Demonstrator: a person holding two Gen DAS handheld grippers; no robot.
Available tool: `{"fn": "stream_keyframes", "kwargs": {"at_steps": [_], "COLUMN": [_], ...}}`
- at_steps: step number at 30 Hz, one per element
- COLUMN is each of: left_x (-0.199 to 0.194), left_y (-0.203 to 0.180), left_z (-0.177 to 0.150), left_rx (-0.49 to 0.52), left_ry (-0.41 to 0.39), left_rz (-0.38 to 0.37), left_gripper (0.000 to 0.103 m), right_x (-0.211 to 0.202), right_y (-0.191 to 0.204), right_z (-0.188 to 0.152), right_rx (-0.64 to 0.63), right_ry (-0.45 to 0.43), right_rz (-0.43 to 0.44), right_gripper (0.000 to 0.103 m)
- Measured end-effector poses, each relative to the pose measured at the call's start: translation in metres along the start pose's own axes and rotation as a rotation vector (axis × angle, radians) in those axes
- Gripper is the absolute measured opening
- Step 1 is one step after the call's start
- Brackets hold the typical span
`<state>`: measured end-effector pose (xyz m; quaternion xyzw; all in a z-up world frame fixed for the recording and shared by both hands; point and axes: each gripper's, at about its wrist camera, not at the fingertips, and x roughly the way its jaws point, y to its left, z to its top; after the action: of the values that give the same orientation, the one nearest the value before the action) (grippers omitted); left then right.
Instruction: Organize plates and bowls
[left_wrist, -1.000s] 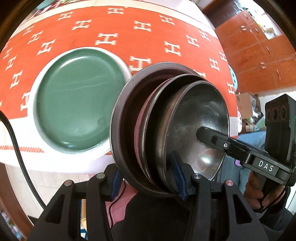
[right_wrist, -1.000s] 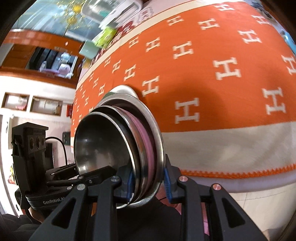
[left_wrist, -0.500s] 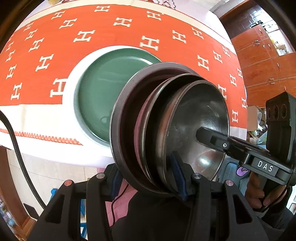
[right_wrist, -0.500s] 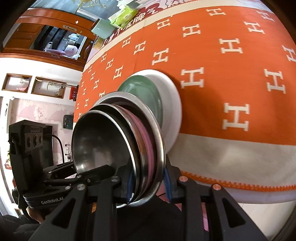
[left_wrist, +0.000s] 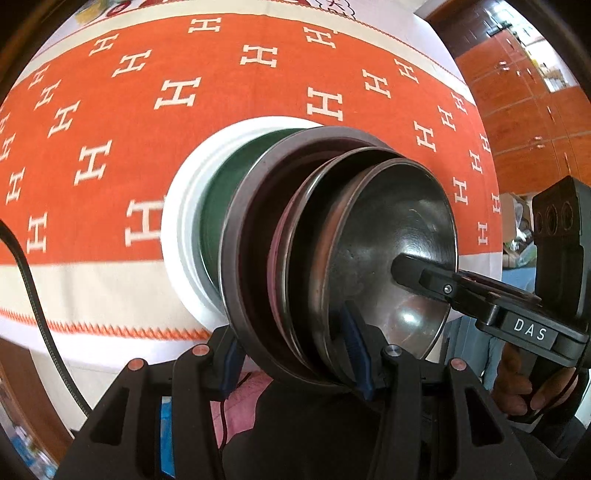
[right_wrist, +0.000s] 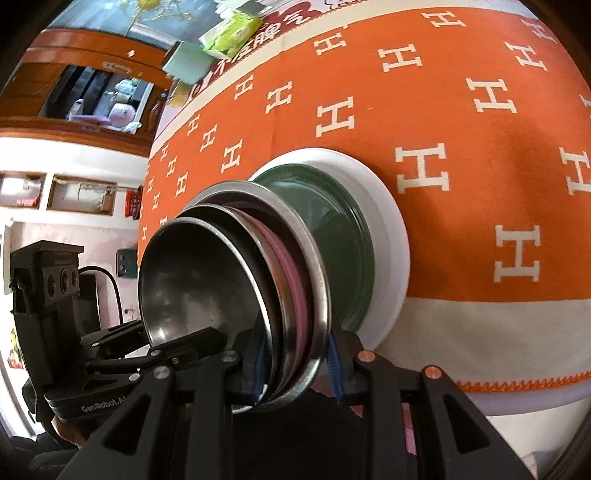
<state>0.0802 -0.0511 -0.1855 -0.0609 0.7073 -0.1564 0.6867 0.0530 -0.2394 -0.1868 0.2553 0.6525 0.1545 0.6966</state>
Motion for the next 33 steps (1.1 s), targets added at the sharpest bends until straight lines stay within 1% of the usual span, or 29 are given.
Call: {"fn": "stream_keyframes", "kwargs": {"at_steps": [8, 15, 19, 29, 33], "left_x": [0.011, 0.023, 0.026, 0.033, 0.036], "left_y": [0.013, 0.016, 0.015, 0.015, 0.015], "left_z": [0.022, 0.031, 0.035, 0.038, 0.037], "left_rx": [0.071, 0.11, 0.139, 0.165, 0.176], "left_ry": [0.042, 0.066, 0.062, 0.073, 0.081], "left_rz": [-0.02, -0.036, -0.037, -0.052, -0.049], "left_gripper": [0.047, 0.048, 0.049, 0.049, 0.054], "right_x": [0.013, 0.019, 0.02, 0.022, 0.022], "right_y": [0.001, -0.005, -0.004, -0.003, -0.002], "right_z": [0.006, 0.005, 0.006, 0.007, 0.005], "right_rx": [0.075, 0.123, 0.123, 0.132, 0.132], "right_ry": [-0.019, -0.03, -0.05, -0.069, -0.079], "right_rz": [-0.042, -0.067, -0.078, -0.099, -0.102], "right_gripper": [0.028, 0.028, 0.029, 0.03, 0.03]}}
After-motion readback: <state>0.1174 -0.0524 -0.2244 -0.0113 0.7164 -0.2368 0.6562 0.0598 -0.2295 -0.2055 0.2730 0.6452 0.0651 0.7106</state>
